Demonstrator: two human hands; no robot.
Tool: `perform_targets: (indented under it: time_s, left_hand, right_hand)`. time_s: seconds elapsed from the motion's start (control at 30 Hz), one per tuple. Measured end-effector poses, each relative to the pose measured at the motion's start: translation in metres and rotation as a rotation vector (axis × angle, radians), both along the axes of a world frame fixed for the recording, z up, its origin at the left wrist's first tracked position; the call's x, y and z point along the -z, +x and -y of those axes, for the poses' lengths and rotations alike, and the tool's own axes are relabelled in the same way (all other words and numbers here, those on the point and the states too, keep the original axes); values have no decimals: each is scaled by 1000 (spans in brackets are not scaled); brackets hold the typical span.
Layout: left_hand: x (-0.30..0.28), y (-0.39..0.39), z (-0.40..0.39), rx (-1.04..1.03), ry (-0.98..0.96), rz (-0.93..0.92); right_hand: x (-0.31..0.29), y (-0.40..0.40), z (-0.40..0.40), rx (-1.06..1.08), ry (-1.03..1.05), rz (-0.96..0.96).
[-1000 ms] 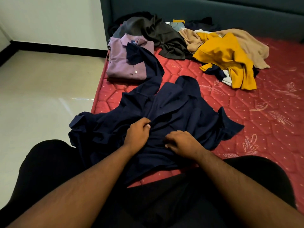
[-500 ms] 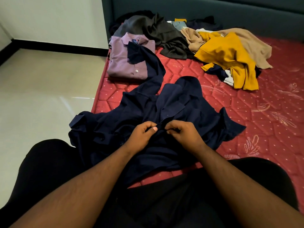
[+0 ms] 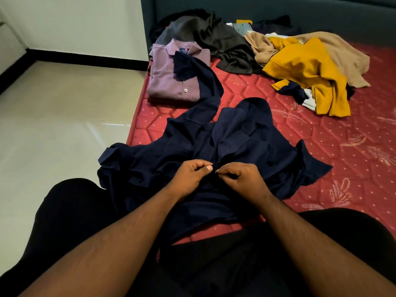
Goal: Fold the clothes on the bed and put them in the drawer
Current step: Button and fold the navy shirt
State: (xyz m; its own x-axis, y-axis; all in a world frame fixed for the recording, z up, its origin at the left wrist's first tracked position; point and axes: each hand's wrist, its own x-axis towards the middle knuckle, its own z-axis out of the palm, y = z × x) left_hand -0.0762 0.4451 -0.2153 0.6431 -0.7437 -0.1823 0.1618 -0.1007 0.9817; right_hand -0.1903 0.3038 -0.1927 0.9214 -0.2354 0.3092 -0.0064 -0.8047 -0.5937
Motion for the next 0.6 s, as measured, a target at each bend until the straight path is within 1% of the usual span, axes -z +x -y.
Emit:
perform_targets:
  time_s: [0.1,0.17,0.23,0.3,0.4,0.5,0.6]
  left_hand:
    - [-2,0,-2,49,-9,2]
    - [-4,-1,-3,92,-17,44]
    - [-3,-2,-5,71,-13,104]
    - [1,-4,-5,2,17,168]
    - [7,-6,-4,-28,51,251]
    - [10,-7,-4,-15,45,288]
    - [10,-8,-3,-23,69,315]
  right_hand:
    - [1,-1,-3,10,4,-2]
    - [3,-2,-4,34,11,5]
    - [3,-2,-6,66,67,-16]
    - [4,-2,-5,75,81,-54]
    - [6,-1,-3,50,11,-83]
    - [7,0,-2,94,-62,-66]
    - [6,0,-2,135,-103,-119]
